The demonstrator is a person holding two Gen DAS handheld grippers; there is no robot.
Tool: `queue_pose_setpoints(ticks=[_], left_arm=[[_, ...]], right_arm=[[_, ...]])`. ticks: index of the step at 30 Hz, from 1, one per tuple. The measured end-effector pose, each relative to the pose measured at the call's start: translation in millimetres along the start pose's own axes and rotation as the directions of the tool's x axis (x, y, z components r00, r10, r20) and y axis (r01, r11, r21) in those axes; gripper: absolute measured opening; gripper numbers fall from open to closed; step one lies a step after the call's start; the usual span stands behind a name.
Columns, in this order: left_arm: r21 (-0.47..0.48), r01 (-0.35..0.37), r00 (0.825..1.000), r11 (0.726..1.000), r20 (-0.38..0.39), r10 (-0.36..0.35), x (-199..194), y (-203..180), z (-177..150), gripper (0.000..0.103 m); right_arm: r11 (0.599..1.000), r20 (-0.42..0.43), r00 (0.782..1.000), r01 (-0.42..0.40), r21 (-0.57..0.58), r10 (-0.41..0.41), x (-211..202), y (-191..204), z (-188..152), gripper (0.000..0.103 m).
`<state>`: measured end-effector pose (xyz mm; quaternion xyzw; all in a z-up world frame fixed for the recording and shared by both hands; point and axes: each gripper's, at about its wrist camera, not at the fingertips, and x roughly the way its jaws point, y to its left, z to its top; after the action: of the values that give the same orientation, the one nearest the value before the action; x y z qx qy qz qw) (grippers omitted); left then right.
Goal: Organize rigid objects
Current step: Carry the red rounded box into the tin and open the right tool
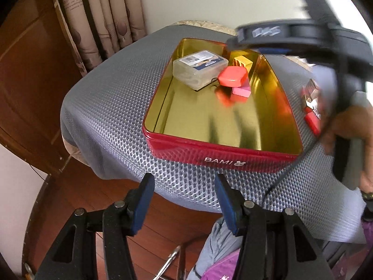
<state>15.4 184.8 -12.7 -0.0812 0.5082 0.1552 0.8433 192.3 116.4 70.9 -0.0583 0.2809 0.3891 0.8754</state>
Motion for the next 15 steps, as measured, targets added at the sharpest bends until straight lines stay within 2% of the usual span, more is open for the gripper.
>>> queue_pose_setpoints(ticks=[3,5,7,10,12,13,14,15], left_arm=[[0.008,0.0,1.0,1.0,0.0,0.0,-0.3,0.3,-0.2,0.055],[0.006,0.004,1.0,1.0,0.0,-0.004,-1.0,0.3,-0.3,0.055],[0.009,0.009,1.0,1.0,0.0,-0.009,-1.3,-0.1,-0.7,0.055],[0.022,0.014,1.0,1.0,0.002,-0.015,-3.7,-3.8,-2.8,0.055],[0.038,0.03,1.0,0.999,0.005,-0.03,-8.0,-9.9,-4.5,0.055],[0.05,0.048,0.999,0.998,0.007,-0.048,-10.4,-13.7,-5.4,0.055],[0.066,0.07,0.997,0.995,0.013,-0.071,-13.0,-18.6,-6.5,0.055],[0.085,0.091,0.996,0.992,0.017,-0.093,-15.6,-23.5,-7.4,0.055]], right_arm=[[0.999,0.097,0.995,0.034,0.013,-0.035,-40.2,-8.6,-16.7,0.066],[0.995,0.154,0.984,0.089,0.036,-0.093,-67.6,-19.8,-39.3,0.079],[0.984,0.183,0.967,0.166,0.072,-0.176,-93.0,-39.9,-71.1,0.084],[0.941,0.123,0.939,0.302,0.149,-0.321,-118.8,-92.5,-127.2,0.087],[0.895,0.051,0.906,0.406,0.184,-0.421,-130.5,-130.4,-163.5,0.087],[0.871,0.016,0.886,0.452,0.195,-0.463,-134.5,-146.1,-177.4,0.087],[0.828,-0.032,0.851,0.519,0.214,-0.525,-141.7,-168.8,-197.8,0.087],[0.8,-0.06,0.829,0.554,0.23,-0.556,-147.2,-184.3,-210.7,0.087]])
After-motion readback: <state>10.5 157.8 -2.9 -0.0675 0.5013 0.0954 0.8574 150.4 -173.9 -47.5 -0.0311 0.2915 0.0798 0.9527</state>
